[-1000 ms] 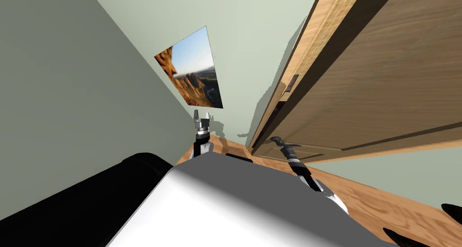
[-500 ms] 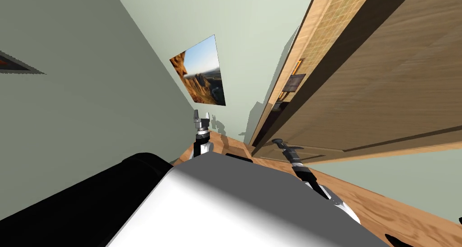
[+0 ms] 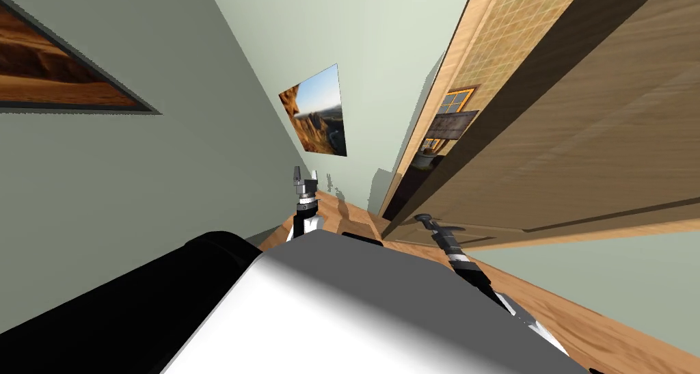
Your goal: Pull the door open
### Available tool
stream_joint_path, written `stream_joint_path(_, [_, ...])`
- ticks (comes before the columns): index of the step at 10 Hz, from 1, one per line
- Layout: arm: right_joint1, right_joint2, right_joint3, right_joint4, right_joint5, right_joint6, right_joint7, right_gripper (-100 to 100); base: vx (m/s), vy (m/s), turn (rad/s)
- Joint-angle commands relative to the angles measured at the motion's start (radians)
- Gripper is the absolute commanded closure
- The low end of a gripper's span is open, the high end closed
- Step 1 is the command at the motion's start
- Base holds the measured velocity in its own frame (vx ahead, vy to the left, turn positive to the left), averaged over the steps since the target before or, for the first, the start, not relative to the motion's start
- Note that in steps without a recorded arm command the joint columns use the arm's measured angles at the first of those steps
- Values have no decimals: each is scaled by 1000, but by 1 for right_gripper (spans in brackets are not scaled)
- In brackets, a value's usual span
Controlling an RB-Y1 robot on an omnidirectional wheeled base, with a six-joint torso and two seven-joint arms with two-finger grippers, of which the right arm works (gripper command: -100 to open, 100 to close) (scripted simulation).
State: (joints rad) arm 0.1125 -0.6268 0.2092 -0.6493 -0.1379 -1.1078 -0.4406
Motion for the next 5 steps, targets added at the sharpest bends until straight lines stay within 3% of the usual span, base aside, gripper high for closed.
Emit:
stream_joint_path(1, [9,-11,4,15,-4,-34,-5,100,-203,-126,209])
stream_joint_path(3, [20,-21,9,24,-6,-60,-12,100,-177,-38,124])
stream_joint_path(4, [11,-14,10,30,-4,-52,-11,100,-77,-26,21])
stream_joint_path(5, [15,-18,16,43,-6,-71,-16,100,-159,-75,219])
